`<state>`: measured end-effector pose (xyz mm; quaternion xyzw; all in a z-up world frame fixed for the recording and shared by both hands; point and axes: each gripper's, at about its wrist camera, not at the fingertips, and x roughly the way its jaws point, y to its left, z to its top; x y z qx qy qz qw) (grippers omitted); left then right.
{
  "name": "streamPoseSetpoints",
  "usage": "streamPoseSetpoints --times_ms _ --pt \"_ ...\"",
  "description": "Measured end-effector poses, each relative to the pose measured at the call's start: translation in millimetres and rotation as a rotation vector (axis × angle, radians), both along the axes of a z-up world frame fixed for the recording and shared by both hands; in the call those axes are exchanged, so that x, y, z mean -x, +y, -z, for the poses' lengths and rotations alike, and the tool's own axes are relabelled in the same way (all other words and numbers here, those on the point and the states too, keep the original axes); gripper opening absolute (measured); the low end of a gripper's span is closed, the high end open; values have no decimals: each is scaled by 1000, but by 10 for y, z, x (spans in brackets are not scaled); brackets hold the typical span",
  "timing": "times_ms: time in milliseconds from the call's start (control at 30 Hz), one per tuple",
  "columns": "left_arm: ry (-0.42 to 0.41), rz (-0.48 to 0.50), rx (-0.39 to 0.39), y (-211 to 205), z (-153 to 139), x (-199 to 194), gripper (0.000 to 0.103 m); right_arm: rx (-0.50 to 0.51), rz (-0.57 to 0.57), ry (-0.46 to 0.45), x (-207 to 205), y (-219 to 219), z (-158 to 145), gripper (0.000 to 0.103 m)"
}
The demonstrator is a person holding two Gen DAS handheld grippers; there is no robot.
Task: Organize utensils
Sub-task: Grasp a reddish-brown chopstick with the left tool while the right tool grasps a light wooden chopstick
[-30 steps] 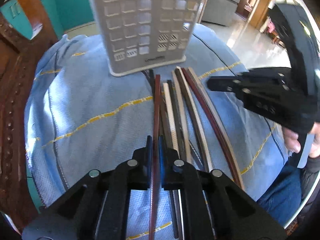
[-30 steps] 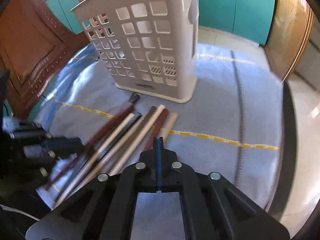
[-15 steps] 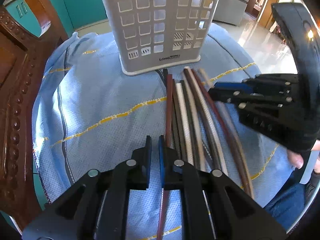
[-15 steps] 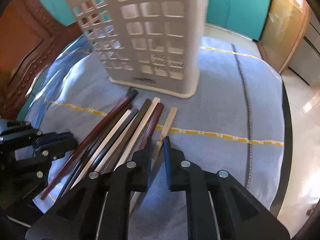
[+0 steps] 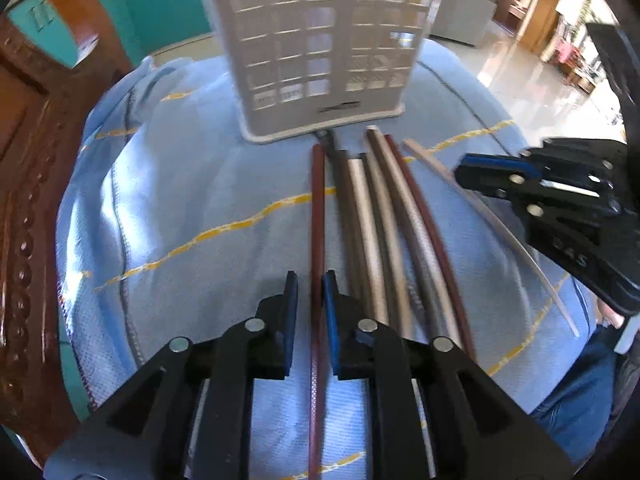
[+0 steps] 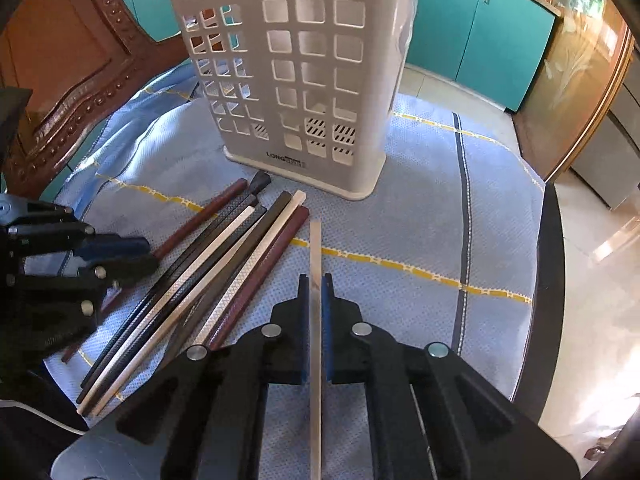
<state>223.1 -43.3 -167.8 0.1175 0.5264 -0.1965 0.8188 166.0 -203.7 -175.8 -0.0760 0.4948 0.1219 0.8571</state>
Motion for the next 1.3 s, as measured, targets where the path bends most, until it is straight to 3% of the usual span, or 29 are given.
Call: streamPoseSetpoints --times_ms 467,1000,1133,1300 --pt "-32 -29 -44 -174 35 -147 14 104 15 20 -1 132 153 15" --pt "-54 -73 -42 -226 76 -197 15 96 22 20 3 109 163 19" --pt "-55 -75 -57 -245 73 -266 15 79 37 31 -25 69 162 23" --pt "-61 -66 -72 -273 63 -275 15 67 68 42 -66 -12 166 36"
